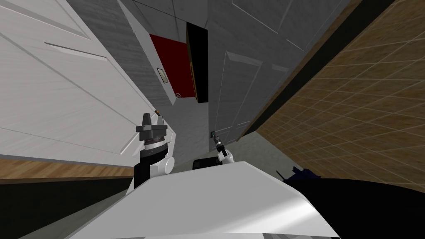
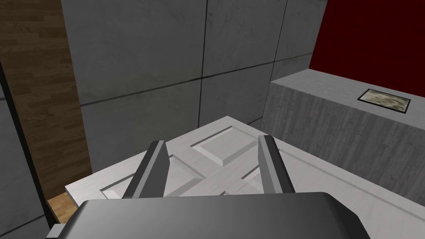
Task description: Push the door open
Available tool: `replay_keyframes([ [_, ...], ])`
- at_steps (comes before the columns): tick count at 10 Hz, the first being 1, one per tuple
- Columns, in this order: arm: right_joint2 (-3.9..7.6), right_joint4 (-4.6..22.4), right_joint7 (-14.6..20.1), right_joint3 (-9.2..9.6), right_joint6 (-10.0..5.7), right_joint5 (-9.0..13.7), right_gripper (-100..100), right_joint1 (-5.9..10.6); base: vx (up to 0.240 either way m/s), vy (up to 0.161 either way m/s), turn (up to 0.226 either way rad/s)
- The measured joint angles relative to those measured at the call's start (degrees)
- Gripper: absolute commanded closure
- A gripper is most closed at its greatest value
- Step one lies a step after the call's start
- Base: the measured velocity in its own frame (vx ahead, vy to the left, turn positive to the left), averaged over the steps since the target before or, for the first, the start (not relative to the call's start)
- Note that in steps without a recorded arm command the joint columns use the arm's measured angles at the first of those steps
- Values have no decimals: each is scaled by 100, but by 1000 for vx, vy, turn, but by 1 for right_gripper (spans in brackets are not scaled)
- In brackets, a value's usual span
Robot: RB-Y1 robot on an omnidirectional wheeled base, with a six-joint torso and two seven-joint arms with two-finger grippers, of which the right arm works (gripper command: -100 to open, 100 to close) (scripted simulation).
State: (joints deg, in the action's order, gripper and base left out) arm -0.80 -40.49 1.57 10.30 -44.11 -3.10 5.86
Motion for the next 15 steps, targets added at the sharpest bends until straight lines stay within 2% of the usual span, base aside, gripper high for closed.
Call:
replay_keyframes([
  [3, 1, 11, -1, 2, 7, -1, 100, -14, 28, 7, -5],
  [7, 66, -46, -52, -69, 94, 33, 100, -92, 174, 82, -33],
  [8, 112, 44, -55, -137, 87, 70, 100, 8, 213, 102, -88],
  [10, 230, -42, -81, -276, 47, 131, 100, -45, 208, 77, -80],
  [11, 268, 104, -112, -370, -35, 177, -100, 33, -31, 67, -54],
  [13, 312, 75, -101, -368, -30, 189, -100, 29, -188, 13, -24],
  [15, 310, 52, -90, -362, -11, 200, -100, 18, -202, 28, -31],
])
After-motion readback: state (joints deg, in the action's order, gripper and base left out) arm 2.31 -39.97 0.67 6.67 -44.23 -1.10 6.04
